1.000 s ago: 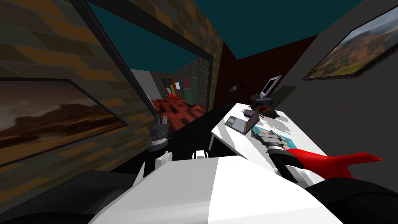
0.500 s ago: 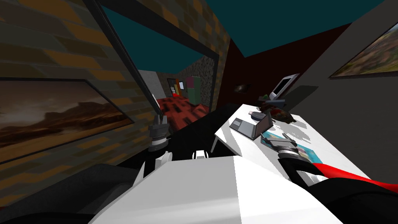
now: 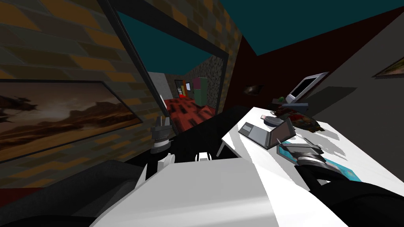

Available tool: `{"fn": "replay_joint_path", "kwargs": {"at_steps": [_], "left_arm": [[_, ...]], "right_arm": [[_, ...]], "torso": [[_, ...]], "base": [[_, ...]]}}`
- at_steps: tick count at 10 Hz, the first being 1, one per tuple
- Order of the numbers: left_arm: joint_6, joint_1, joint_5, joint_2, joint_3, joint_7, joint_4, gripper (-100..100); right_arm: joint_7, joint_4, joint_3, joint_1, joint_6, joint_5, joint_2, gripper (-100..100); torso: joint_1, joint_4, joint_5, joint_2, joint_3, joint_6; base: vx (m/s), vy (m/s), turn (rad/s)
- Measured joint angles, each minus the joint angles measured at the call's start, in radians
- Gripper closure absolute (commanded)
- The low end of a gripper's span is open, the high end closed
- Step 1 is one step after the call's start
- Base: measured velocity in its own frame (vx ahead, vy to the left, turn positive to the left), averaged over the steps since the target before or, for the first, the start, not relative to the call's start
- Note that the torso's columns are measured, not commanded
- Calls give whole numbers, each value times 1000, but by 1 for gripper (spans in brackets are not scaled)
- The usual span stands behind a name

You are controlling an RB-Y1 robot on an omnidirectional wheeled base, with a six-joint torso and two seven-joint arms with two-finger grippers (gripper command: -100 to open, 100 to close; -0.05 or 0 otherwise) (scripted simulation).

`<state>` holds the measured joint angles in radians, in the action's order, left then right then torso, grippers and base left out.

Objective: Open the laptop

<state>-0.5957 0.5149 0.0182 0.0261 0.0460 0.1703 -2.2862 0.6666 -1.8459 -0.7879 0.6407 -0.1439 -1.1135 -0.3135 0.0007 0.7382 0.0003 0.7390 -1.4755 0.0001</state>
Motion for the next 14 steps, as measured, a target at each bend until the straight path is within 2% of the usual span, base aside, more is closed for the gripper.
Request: {"fn": "replay_joint_path", "kwargs": {"at_steps": [3,5,6,8,9,11,13,14], "left_arm": [[0,0,0,0,0,0,0,0],[0,0,0,0,0,0,0,0],[0,0,0,0,0,0,0,0],[0,0,0,0,0,0,0,0],[0,0,0,0,0,0,0,0],[0,0,0,0,0,0,0,0],[0,0,0,0,0,0,0,0],[0,0,0,0,0,0,0,0]], "right_arm": [[18,20,-26,2,14,-42,-22,-100],[-21,89,-10,-73,9,-100,-23,-100],[-47,101,-5,-98,13,-130,-26,-100],[-81,102,-1,-110,19,-187,-30,-100],[-113,118,23,-126,33,-218,-39,-100],[-182,169,37,-179,41,-280,-51,-100],[-188,180,27,-217,30,-340,-38,-100],[-223,200,46,-234,36,-373,-51,-100]], "torso": [[-1,0,0,0,0,0],[-1,1,-1,4,3,0],[-1,0,0,0,0,0],[0,-1,0,-5,-3,0],[-1,0,0,0,0,0],[-1,0,0,-1,0,-1],[-1,-1,0,-5,-3,-1],[-3,-1,-2,-1,-1,0]], "base": [[0,4,1],[-86,-3,-39],[-22,-4,18],[-38,-2,-71],[-97,-3,-85],[-32,-4,5],[-38,-3,-79],[-101,-9,-71]]}}
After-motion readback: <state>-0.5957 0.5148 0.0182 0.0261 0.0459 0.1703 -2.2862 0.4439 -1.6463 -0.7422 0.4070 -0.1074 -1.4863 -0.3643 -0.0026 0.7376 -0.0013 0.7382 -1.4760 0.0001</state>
